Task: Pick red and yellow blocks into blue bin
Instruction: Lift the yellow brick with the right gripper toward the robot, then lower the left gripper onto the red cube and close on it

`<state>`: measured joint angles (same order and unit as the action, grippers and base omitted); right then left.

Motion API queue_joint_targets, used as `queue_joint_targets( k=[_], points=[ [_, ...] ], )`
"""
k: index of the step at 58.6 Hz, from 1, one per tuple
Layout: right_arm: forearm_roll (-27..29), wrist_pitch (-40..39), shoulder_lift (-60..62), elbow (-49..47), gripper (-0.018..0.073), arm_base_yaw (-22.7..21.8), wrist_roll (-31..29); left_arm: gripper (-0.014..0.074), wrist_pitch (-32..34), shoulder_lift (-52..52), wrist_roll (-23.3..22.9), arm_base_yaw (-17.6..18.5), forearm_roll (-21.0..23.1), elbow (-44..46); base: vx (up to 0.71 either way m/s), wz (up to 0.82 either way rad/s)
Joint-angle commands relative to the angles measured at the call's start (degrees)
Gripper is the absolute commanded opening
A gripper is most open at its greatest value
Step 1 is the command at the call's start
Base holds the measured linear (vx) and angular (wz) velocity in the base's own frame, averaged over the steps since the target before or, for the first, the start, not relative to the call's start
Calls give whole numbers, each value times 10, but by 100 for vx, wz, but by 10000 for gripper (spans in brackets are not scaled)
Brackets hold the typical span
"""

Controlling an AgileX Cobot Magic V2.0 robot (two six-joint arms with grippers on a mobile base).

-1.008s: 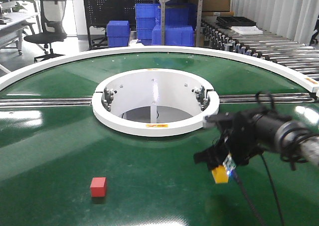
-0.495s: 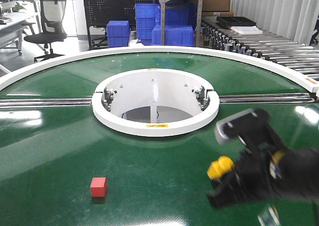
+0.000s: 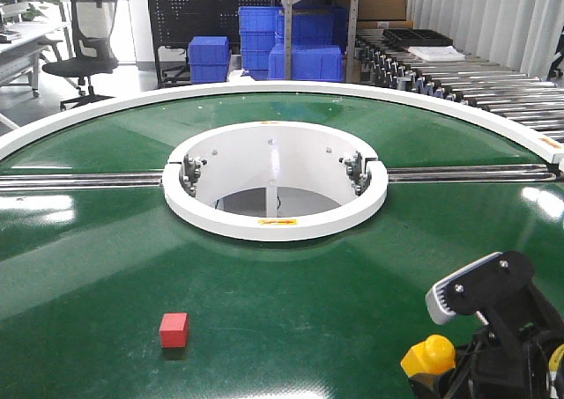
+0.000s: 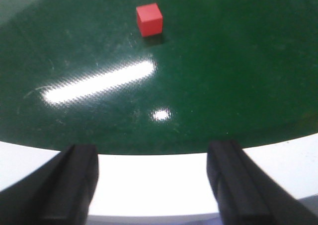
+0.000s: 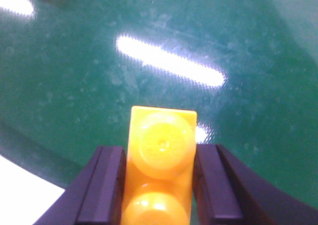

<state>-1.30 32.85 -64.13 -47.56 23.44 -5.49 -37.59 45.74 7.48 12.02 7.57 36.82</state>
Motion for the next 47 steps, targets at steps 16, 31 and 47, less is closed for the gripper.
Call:
queue_joint_targets(
  k=[16,31,47],
  points=[
    [-6,-32,14,-16,192,1,-4,664,51,263,25,5,9,180,0,0],
    [-6,-32,14,-16,192,1,-4,660,56,440,66,38,7,308,0,0],
    [-6,-32,14,-16,192,1,-4,660,-9,595,1,38,-1,472,0,0]
  ],
)
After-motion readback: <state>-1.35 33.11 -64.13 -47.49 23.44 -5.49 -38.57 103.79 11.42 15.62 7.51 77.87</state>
